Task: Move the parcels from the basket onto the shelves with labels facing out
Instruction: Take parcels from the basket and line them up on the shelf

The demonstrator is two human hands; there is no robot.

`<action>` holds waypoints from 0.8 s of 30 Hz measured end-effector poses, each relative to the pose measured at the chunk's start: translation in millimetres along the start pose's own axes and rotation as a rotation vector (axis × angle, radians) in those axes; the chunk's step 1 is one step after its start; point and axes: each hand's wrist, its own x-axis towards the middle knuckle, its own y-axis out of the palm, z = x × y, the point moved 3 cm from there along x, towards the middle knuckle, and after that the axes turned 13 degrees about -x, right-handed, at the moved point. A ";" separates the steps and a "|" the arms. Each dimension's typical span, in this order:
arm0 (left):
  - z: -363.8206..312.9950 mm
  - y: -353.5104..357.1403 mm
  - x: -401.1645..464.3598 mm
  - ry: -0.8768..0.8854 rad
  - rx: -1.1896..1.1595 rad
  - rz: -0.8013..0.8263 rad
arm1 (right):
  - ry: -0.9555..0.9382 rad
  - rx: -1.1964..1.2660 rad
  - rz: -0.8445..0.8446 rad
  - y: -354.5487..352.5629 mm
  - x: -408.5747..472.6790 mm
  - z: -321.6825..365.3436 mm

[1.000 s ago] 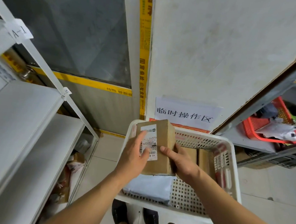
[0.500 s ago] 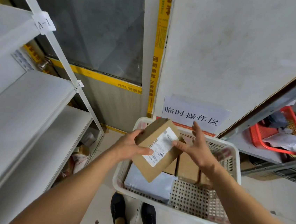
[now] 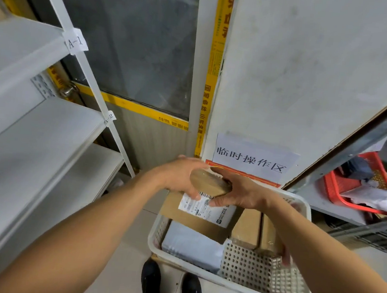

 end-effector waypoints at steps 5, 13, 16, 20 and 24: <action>37.2 16.3 -27.3 -0.157 -0.483 -0.517 | 0.125 0.570 -0.172 14.1 -8.0 -14.5; 30.3 41.9 -67.6 -0.197 -0.683 -0.512 | 0.006 0.728 -0.161 41.7 8.7 27.6; 44.2 32.2 -84.7 -0.209 -0.728 -0.605 | -0.023 0.735 -0.074 41.6 22.1 38.7; 82.2 22.4 -99.2 -0.165 -0.841 -0.701 | -0.069 0.712 0.066 28.7 35.3 67.6; 70.9 -4.4 -145.6 -0.127 -0.816 -0.851 | -0.170 0.664 0.081 21.5 44.2 121.6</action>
